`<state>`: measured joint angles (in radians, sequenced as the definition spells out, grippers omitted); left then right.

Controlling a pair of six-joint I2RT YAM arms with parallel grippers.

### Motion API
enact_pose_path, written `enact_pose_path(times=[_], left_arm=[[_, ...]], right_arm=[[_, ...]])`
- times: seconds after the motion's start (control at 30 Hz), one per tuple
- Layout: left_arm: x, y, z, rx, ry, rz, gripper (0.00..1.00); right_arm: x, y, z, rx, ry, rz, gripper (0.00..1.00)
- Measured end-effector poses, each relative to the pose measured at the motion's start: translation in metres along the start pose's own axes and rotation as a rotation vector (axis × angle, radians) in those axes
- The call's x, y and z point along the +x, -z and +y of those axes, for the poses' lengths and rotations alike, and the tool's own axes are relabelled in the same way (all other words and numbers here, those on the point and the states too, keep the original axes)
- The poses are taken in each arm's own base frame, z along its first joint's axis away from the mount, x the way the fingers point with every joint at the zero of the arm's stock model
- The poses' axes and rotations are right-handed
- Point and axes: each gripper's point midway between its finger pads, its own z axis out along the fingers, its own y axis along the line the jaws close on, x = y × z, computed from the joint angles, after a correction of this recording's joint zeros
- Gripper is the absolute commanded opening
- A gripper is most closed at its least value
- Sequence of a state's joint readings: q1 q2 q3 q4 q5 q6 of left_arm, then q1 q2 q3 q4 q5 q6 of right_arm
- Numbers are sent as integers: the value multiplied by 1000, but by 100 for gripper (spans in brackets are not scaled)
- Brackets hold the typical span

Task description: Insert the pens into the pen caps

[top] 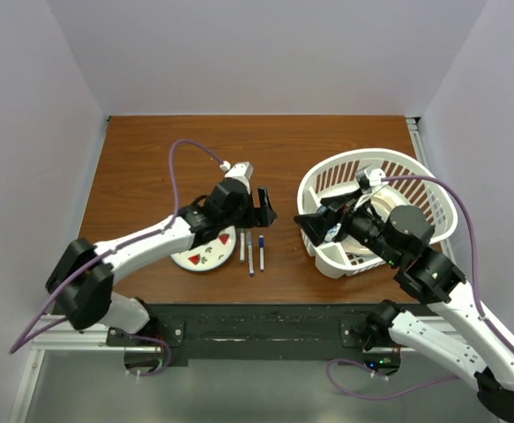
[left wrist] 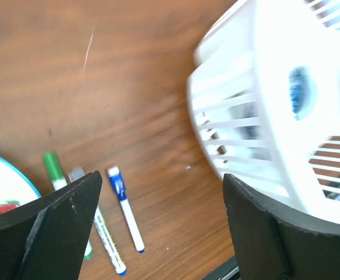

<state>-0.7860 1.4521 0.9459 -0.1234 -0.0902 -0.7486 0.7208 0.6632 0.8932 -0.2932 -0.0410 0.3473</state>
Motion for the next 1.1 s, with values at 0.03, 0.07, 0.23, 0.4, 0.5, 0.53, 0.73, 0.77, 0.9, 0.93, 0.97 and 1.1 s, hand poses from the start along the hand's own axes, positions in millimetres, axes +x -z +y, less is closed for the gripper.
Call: enact_pose_path(times=[0.03, 0.07, 0.23, 0.4, 0.5, 0.53, 0.73, 0.77, 0.9, 0.93, 0.97, 1.1], left_arm=[[-11, 10, -7, 27, -35, -33, 92], [-22, 20, -13, 50, -63, -66, 93], [-68, 84, -38, 175, -211, -253, 100], [-93, 170, -54, 347, -288, -497, 100], [-99, 198, -54, 383, -296, -576, 100], [-101, 205, -54, 387, -301, -595, 100], [-90, 193, -46, 359, -311, -550, 100], [-87, 188, -43, 347, -313, -530, 100], [-78, 178, -37, 325, -318, -492, 100], [-78, 178, -36, 322, -319, -488, 100], [-77, 177, -36, 319, -319, -485, 100], [-77, 177, -34, 311, -317, -486, 100]], right_arm=[[1, 0, -1, 8, -3, 2, 99], [2, -1, -4, 20, -8, 6, 99], [11, 0, -24, 141, -65, 28, 99], [30, -6, -48, 293, -149, 81, 99], [45, -9, -61, 372, -179, 127, 99], [50, -11, -65, 394, -186, 143, 99], [59, -14, -71, 439, -208, 169, 99], [58, -14, -71, 437, -209, 164, 99], [55, -16, -70, 430, -212, 151, 99], [54, -16, -69, 429, -212, 149, 99], [52, -16, -69, 427, -212, 145, 99], [46, -18, -67, 418, -211, 127, 99]])
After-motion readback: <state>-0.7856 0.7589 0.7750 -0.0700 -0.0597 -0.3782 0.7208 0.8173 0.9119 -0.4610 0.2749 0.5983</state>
